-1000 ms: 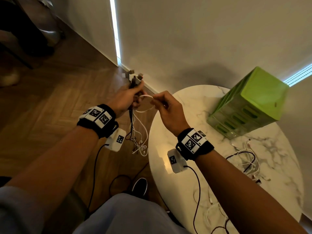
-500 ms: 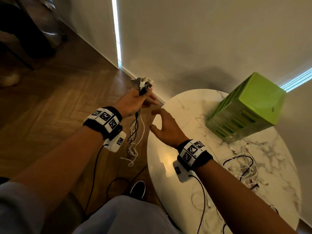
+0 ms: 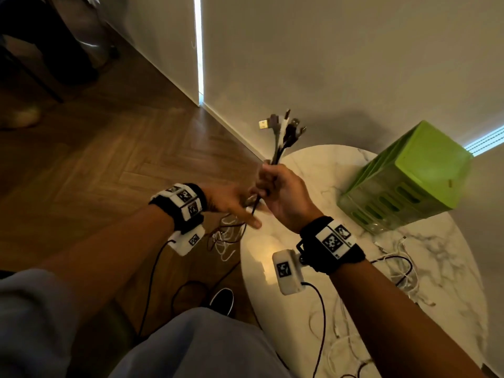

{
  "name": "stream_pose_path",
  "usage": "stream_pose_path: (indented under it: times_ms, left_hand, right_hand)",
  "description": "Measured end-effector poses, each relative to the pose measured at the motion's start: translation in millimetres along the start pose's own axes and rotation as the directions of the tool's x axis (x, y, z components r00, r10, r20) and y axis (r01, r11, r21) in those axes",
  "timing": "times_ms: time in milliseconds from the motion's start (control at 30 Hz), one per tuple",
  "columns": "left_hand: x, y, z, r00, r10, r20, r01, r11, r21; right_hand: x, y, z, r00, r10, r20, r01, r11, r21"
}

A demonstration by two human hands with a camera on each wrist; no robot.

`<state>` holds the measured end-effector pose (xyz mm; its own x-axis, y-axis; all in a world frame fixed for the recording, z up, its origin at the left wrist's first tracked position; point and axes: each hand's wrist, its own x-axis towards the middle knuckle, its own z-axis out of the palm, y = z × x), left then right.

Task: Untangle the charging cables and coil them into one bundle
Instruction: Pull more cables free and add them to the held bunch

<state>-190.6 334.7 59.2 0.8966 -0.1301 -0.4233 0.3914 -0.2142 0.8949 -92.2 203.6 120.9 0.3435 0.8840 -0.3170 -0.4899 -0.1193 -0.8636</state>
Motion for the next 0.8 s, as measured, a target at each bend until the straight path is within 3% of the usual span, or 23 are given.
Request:
stream_pose_path:
  times_ms: [67,100,133,167,200,233,267,300,333,400,433,500,600,667,800]
  left_hand:
    - [15.3,-20.1,6.2,0.993,-0.101,0.067,0.083,0.971,0.223]
    - [18.9,-24.5,3.0,0.995,-0.098,0.000,0.095,0.963,0.252]
    - [20.2,-25.0,-4.2,0.987,-0.065,-0.149,0.100,0.965,0.244]
    - [19.6,-22.4,-14.3,0.924,0.002,-0.381,0.115,0.952,0.284]
    - [19.5,-20.6,-24.6,0.788,0.142,-0.600,0.097,0.932,0.348]
    - [17.8,-16.8,-32.6,0.636,0.264,-0.725,0.070,0.916,0.395]
    - [18.4,-16.0,-36.5,0.539,0.331,-0.775,0.038,0.909,0.414]
    - [18.0,-13.1,-37.7,0.521,0.354,-0.777,0.018,0.905,0.425]
    - [21.4,-17.8,-37.5,0.577,0.342,-0.742,0.020,0.902,0.431]
    - [27.6,-21.3,-22.9,0.795,0.191,-0.576,0.052,0.924,0.378]
    - [29.9,-23.5,-13.3,0.881,0.116,-0.459,0.065,0.930,0.361]
    - [31.9,-25.4,4.6,0.968,0.048,-0.246,0.049,0.928,0.370]
    - [39.3,-24.9,22.0,0.999,0.037,-0.025,-0.025,0.922,0.386]
    - [42.7,-14.7,29.3,0.996,0.086,-0.008,-0.078,0.935,0.346]
    - [63.3,28.8,53.3,0.944,0.329,0.014,-0.326,0.927,0.186]
  right_hand:
    - [-7.1,-14.2,-3.9,0.995,-0.009,0.100,0.006,1.000,0.029]
    - [-9.2,-19.9,-7.2,0.992,-0.028,0.124,0.027,1.000,0.008]
    - [-12.2,-27.3,-8.4,0.988,-0.063,0.144,0.066,0.998,-0.021]
    - [-14.3,-31.9,-11.0,0.984,-0.105,0.145,0.116,0.991,-0.068]
    - [-17.3,-34.6,-13.3,0.980,-0.147,0.133,0.163,0.980,-0.118]
    - [-19.4,-35.1,-14.5,0.977,-0.181,0.115,0.199,0.966,-0.164]
    - [-22.3,-35.2,-15.5,0.975,-0.198,0.100,0.214,0.960,-0.183]
    - [-24.7,-34.7,-17.1,0.976,-0.207,0.074,0.218,0.957,-0.192]
    - [-26.7,-33.1,-19.6,0.976,-0.213,0.047,0.218,0.956,-0.195]
    - [-28.2,-31.3,-27.9,0.981,-0.192,-0.030,0.185,0.969,-0.165]
    - [-29.6,-30.6,-32.6,0.984,-0.167,-0.068,0.156,0.978,-0.139]
    - [-33.7,-26.6,-42.8,0.983,-0.106,-0.147,0.089,0.989,-0.115]
    - [-49.0,-17.8,-58.0,0.976,-0.066,-0.206,0.047,0.994,-0.094]
    - [-60.6,-11.7,-65.0,0.982,-0.051,-0.182,0.035,0.995,-0.091]
    - [-83.3,2.1,-85.7,0.988,-0.040,-0.152,0.044,0.999,0.023]
